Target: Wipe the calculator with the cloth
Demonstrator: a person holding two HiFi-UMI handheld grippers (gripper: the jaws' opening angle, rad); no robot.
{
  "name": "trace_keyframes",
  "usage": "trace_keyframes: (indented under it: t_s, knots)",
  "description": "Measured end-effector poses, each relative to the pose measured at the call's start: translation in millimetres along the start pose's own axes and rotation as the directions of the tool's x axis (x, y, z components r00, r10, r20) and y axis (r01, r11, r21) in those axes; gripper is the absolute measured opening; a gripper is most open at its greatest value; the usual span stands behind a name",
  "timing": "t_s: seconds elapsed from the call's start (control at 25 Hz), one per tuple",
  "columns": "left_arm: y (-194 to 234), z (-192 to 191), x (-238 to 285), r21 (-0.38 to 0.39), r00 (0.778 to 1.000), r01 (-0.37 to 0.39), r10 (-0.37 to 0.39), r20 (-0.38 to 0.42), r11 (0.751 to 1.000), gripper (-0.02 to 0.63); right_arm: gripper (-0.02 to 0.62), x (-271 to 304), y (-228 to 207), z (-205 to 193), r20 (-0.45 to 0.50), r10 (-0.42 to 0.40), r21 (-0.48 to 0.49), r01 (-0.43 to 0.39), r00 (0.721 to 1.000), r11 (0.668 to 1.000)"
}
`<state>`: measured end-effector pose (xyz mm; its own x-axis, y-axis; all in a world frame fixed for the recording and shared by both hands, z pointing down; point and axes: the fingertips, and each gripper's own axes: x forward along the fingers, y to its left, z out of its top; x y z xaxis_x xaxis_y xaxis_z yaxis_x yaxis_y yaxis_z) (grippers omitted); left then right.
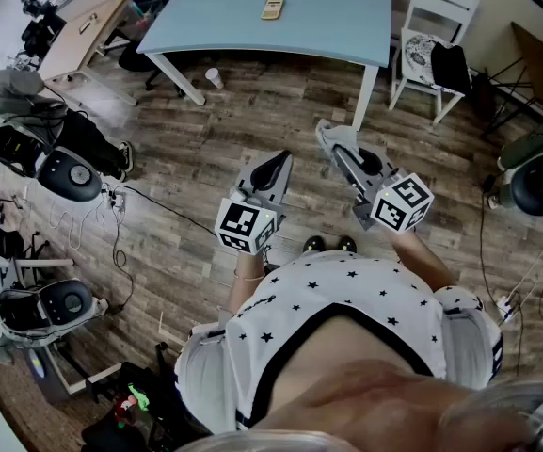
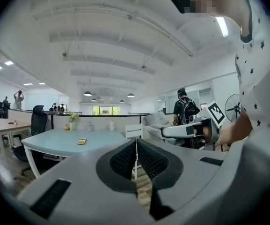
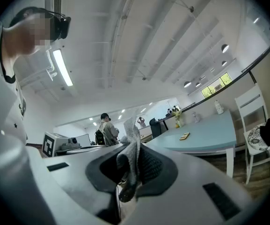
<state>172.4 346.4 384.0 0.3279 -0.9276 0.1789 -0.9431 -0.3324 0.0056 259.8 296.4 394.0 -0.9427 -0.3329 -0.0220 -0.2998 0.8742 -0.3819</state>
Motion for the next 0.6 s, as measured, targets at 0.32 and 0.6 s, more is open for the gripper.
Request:
trace_keyframes:
  t_s: [0.32, 0.6]
  knots:
    - [-2, 9, 1, 0.009, 1.000, -0.005, 0.005, 0.019, 1.000, 0.029, 0.038, 0, -1, 6, 0.007, 0.010, -0.005, -0.010, 1.000, 1.000]
    - [-1, 11, 4, 0.010, 1.000, -0.014, 0.014, 0.017, 1.000, 0.031, 0.040, 0, -4, 11, 0.040, 0.017, 0.020, -0.018, 0.999, 1.000]
